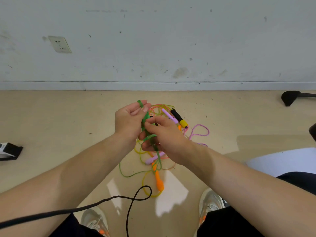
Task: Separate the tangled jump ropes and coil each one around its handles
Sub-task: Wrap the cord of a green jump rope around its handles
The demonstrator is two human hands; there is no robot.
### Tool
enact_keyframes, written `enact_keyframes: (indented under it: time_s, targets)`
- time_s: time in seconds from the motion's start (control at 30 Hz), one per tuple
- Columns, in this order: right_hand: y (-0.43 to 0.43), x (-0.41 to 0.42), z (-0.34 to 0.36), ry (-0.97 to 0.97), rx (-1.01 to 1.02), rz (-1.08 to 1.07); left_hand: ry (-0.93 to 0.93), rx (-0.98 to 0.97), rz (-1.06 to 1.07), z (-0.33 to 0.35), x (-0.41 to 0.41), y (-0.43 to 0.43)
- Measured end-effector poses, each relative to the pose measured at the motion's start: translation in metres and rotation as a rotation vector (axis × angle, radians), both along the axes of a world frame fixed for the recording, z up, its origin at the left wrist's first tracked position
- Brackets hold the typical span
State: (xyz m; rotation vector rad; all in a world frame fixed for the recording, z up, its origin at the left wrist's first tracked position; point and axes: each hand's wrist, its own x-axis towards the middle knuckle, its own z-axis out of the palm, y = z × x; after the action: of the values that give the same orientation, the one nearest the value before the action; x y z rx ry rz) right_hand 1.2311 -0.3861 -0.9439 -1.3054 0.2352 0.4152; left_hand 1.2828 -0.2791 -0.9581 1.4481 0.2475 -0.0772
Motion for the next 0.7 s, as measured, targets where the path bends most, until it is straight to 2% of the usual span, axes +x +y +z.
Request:
enact_keyframes:
  time_s: [0.27, 0.43, 0.6, 0.7]
  targets:
    - [0.003, 0.001, -0.008, -0.187, -0.326, -0.001, 0.147, -0.038, -0.080, 0.011, -0.007, -0.003]
    - [0.004, -0.004, -0.011, -0.424, -0.631, 0.030, 0.142, -0.064, -0.110, 0.013, -0.006, -0.001]
    - [0.018, -0.018, -0.022, -0.586, -0.699, 0.044, 0.118, -0.136, 0.003, 0.018, 0.004, 0.004]
    - [0.022, -0.027, -0.033, -0.525, -0.700, 0.064, 0.112, -0.188, 0.020, 0.025, 0.008, 0.006]
